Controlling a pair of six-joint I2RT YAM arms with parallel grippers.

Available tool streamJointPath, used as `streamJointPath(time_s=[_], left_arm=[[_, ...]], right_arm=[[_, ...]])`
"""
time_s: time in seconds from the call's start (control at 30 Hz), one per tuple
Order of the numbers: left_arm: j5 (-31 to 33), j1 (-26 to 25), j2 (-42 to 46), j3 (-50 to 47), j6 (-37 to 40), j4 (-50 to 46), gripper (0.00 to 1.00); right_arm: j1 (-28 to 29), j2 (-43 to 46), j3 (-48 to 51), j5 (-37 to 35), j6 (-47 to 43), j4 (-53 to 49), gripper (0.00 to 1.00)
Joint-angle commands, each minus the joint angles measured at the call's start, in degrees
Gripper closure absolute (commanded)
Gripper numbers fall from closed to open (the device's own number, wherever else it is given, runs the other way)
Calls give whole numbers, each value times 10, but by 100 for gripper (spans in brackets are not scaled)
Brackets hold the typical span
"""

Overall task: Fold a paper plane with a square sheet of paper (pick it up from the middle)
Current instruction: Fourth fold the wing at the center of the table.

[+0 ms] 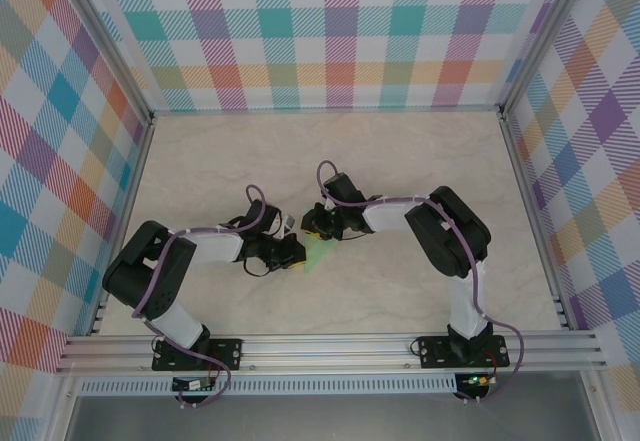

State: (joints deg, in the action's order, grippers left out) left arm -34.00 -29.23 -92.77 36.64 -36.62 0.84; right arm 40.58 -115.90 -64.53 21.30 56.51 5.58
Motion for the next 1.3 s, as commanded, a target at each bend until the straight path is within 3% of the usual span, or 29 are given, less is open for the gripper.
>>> streamJointPath(time_s=[0.0,0.33,0.57,1.27], left_arm=[[-11,-8,-11,-13,-3,-11,93],[-6,-8,2,-20,28,-79,88],[-17,-8,12,-12,19,-52,79],[-25,-19,-31,13,78,-136,94]], right_arm=[[-1,-25,30,-21,-3,-64,76],[-1,-23,42,-26,-9,-68,76],[-1,-23,51,-26,-6,-61,76],[1,-26,55,-29,-4,-65,76]])
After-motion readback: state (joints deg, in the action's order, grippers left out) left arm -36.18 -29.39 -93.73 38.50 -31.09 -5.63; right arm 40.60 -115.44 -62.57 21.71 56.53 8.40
